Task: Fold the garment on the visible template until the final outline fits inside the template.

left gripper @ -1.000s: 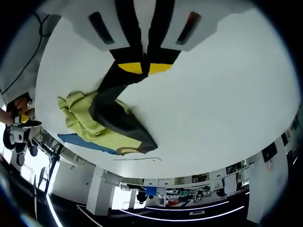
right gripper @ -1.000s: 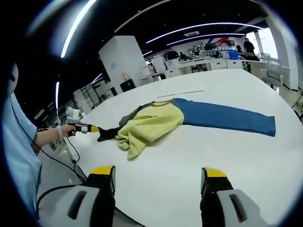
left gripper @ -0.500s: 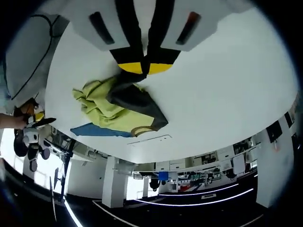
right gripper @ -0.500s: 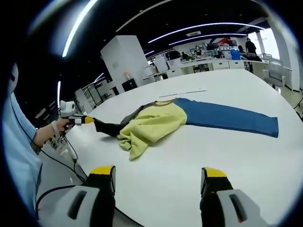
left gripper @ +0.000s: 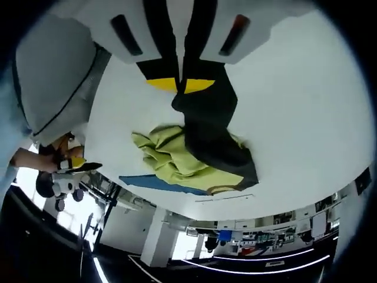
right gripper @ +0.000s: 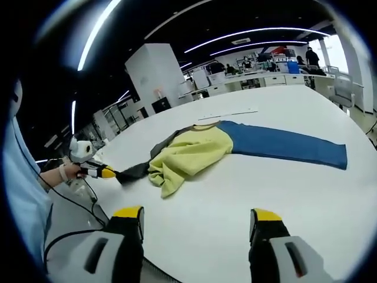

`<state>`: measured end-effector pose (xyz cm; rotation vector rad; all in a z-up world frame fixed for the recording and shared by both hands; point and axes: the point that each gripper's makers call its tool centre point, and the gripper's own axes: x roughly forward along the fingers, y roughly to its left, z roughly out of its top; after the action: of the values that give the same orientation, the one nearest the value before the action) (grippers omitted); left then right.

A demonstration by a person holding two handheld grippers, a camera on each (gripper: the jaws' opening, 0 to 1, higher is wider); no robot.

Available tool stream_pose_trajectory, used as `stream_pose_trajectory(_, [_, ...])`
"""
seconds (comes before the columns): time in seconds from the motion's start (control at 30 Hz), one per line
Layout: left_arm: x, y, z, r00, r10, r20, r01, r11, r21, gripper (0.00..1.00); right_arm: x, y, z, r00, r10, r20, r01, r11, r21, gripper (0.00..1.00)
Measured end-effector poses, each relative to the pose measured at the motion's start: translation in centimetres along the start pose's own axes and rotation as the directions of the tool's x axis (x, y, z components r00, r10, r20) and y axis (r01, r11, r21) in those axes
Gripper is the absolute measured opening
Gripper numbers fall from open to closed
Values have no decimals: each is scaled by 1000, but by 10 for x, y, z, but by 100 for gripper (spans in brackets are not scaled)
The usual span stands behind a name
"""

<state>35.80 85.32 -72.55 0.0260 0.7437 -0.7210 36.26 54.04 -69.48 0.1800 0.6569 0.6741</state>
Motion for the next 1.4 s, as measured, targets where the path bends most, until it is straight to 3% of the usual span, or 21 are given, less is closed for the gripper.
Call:
stream_pose_trajectory(0.1, [8,-5,-12,998,-15,-62,15,1000,3,0,-1,0,0,1000,-1,-1,1,1000,0,73])
stream_pose_trajectory(0.2, [14,-5,-17,997,-13,-79,13,1000,0,0,-2,-1,-1,1000,-2,-3,2,1000,0,73])
stream_pose_trajectory(0.43, [13,-4,-22,996,-22,-85,20,1000,-23,0,-3,-2,-1,1000,-6,-4,6,1000,-2,73])
stream_pose_trajectory(0.57, [10,-3,-19,998,-30,-56,25,996,-82,3,-1,0,-1,1000,-2,-5,2,1000,-2,73])
stream_pose_trajectory(0.63, [8,-4,-17,999,-31,-40,28,997,-68,15,0,1,-1,1000,2,-7,-2,1000,-4,73])
stream_pose_trajectory(0.7, [5,-3,-11,1000,-14,-17,13,998,-56,38,1,2,-1,1000,3,-8,-3,1000,-5,73])
stream_pose_trajectory(0.77, [2,2,-5,1000,4,8,-3,998,-62,48,1,2,0,1000,6,-7,-6,1000,-2,73])
stream_pose_trajectory(0.9, [-3,16,-1,998,52,33,-48,993,-104,48,2,3,0,1000,8,-9,-8,1000,-6,73])
stream_pose_trajectory(0.97, [-7,29,-4,993,116,14,-112,979,-169,45,2,4,0,1000,11,-9,-11,1000,-5,73])
stream_pose_trajectory(1.03, [-8,32,-5,992,124,24,-117,974,-195,42,2,5,0,1000,13,-10,-13,1000,-5,73])
stream_pose_trajectory(1.07, [-10,37,-8,988,153,10,-148,965,-216,42,2,5,-1,1000,13,-12,-13,1000,-7,73])
stream_pose_trajectory(1.17, [-10,40,-10,985,170,13,-164,968,-192,41,2,6,-2,1000,15,-13,-15,1000,-3,73])
stream_pose_trajectory(1.33, [-8,46,-24,980,197,-32,-199,965,-172,36,2,6,-2,1000,15,-16,-15,1000,-4,73])
stream_pose_trajectory(1.4, [-8,53,-31,972,229,-59,-235,959,-157,33,2,6,-1,1000,15,-16,-15,1000,-4,73])
